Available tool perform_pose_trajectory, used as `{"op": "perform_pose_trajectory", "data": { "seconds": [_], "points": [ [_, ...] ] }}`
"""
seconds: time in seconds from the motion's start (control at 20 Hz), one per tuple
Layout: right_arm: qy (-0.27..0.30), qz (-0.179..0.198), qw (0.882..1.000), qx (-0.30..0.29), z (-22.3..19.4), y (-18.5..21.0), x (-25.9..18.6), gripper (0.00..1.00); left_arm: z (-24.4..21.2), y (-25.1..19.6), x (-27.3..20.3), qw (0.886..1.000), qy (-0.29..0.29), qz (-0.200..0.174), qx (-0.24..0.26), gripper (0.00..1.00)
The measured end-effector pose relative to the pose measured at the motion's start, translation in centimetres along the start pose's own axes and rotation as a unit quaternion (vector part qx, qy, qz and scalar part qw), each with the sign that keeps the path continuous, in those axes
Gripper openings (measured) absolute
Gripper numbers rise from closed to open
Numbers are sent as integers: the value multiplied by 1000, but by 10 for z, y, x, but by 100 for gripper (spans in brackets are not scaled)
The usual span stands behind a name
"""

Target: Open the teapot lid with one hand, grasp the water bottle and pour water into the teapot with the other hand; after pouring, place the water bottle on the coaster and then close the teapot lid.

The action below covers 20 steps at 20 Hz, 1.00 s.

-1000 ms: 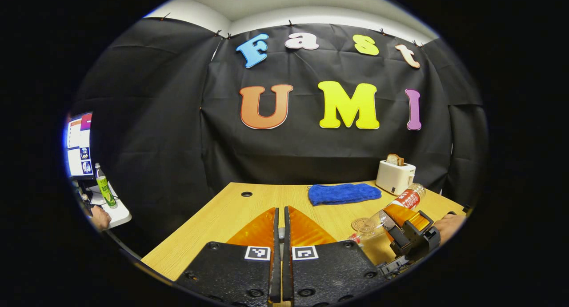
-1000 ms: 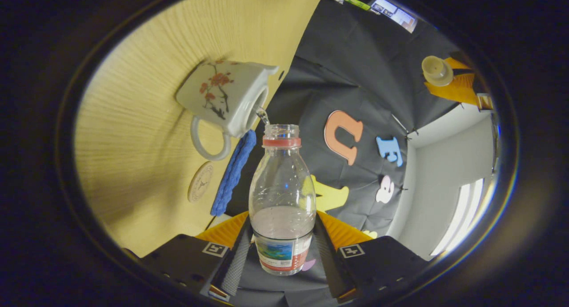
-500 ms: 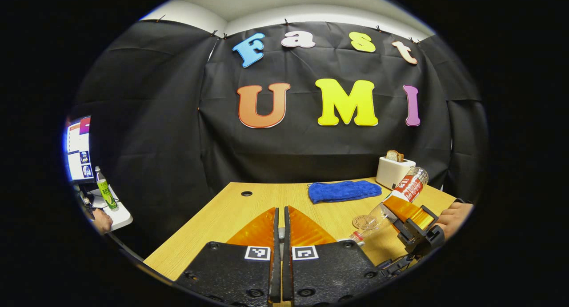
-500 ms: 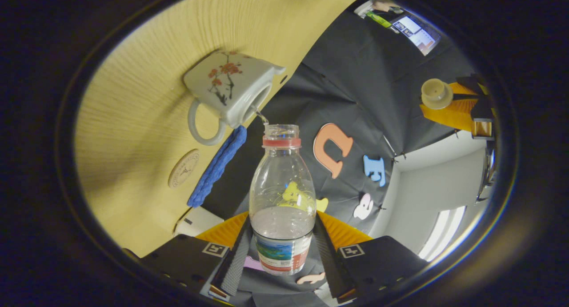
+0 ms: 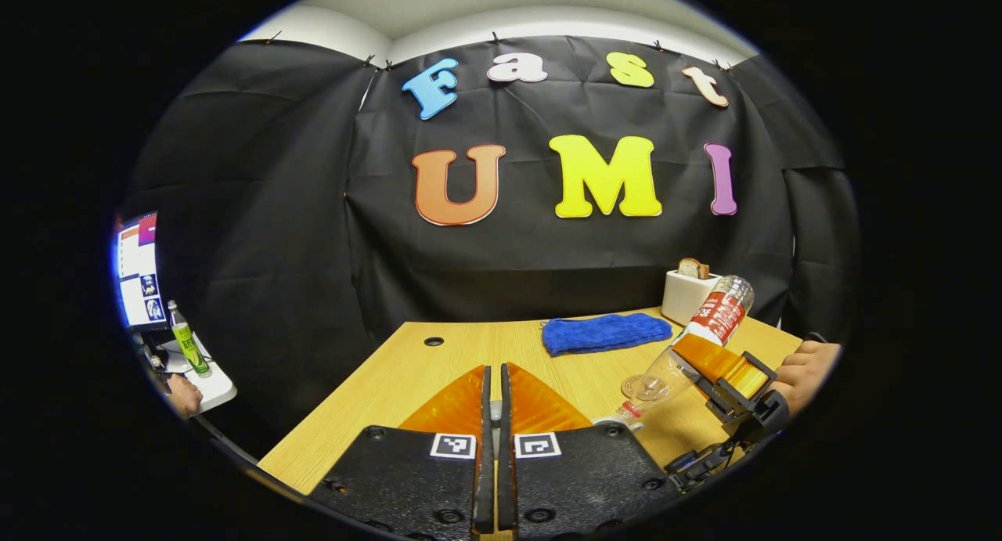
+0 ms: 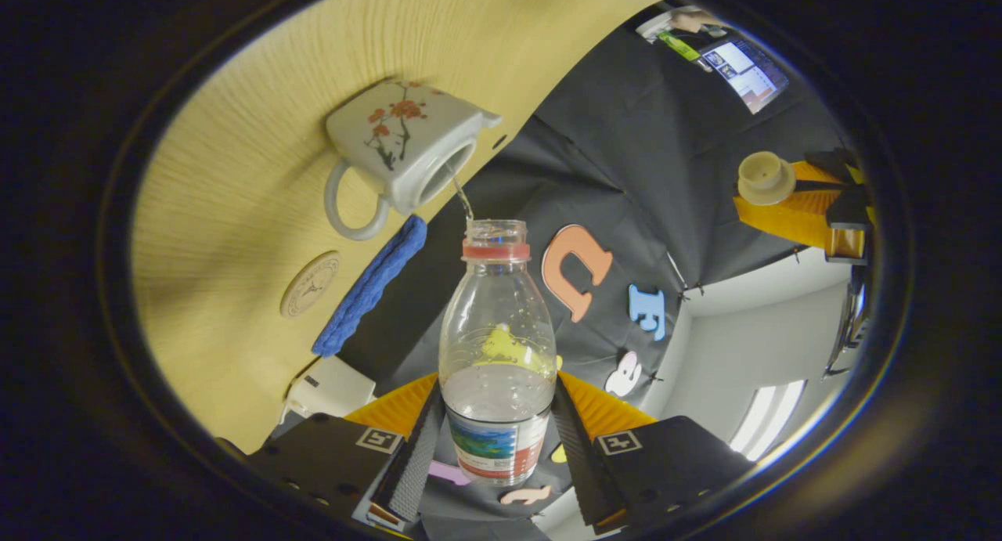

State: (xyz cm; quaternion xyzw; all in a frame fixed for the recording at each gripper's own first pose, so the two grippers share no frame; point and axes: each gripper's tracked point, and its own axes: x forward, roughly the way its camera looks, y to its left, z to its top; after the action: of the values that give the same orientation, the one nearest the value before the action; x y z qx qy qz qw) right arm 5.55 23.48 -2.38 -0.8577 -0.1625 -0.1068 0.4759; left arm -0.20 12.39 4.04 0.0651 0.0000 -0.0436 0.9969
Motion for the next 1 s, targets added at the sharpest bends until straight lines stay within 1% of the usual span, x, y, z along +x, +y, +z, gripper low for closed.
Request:
{"op": "perform_pose_trajectory", "data": {
  "seconds": [0.15, 0.2, 0.25, 0.3, 0.35, 0.4, 0.45, 0.5, 0.55, 0.6, 0.65, 0.7, 0.8, 0.85, 0.9, 1.0],
  "points": [
    [13, 7, 999, 43, -3, 6, 1, 77, 0, 0, 1, 1000, -1, 1, -2, 4],
    [16, 8, 998, 55, -5, 8, 1, 77, 0, 0, 1, 1000, -1, 3, -4, 4],
    [17, 16, 997, 78, -5, 13, 2, 75, -1, 0, 1, 1000, 1, 4, -5, 4],
    [19, 24, 994, 109, -6, 19, 3, 75, -2, 1, 1, 1000, 2, 6, -7, 4],
    [21, 32, 987, 155, -6, 22, 3, 77, -2, 2, 1, 1000, 3, 8, -8, 4],
    [21, 43, 977, 207, -7, 26, 1, 75, -2, 2, 1, 1000, 3, 10, -9, 4],
    [19, 59, 962, 265, -5, 28, 1, 78, -3, 2, 2, 1000, 4, 11, -11, 4],
    [21, 69, 947, 312, -6, 30, 0, 78, -3, 2, 2, 1000, 5, 11, -12, 4],
    [21, 74, 930, 360, -10, 26, 1, 78, -4, 2, 2, 1000, 6, 10, -14, 4],
    [20, 72, 915, 397, -13, 21, 1, 78, -4, 2, 2, 1000, 7, 10, -15, 4],
    [21, 72, 895, 439, -18, 15, 5, 75, -5, 3, 3, 1000, 8, 11, -15, 4],
    [24, 76, 877, 475, -23, 12, 9, 77, -7, 3, 3, 1000, 10, 12, -15, 4],
    [38, 107, 820, 562, -28, 16, 16, 78, -9, 6, 6, 1000, 14, 15, -16, 4],
    [45, 115, 788, 603, -33, 15, 22, 75, -11, 7, 8, 1000, 16, 16, -15, 4],
    [51, 122, 757, 639, -35, 17, 24, 78, -11, 7, 9, 1000, 18, 15, -15, 4],
    [64, 124, 704, 696, -38, 21, 30, 77, -11, 4, 8, 1000, 18, 13, -16, 4]
  ]
}}
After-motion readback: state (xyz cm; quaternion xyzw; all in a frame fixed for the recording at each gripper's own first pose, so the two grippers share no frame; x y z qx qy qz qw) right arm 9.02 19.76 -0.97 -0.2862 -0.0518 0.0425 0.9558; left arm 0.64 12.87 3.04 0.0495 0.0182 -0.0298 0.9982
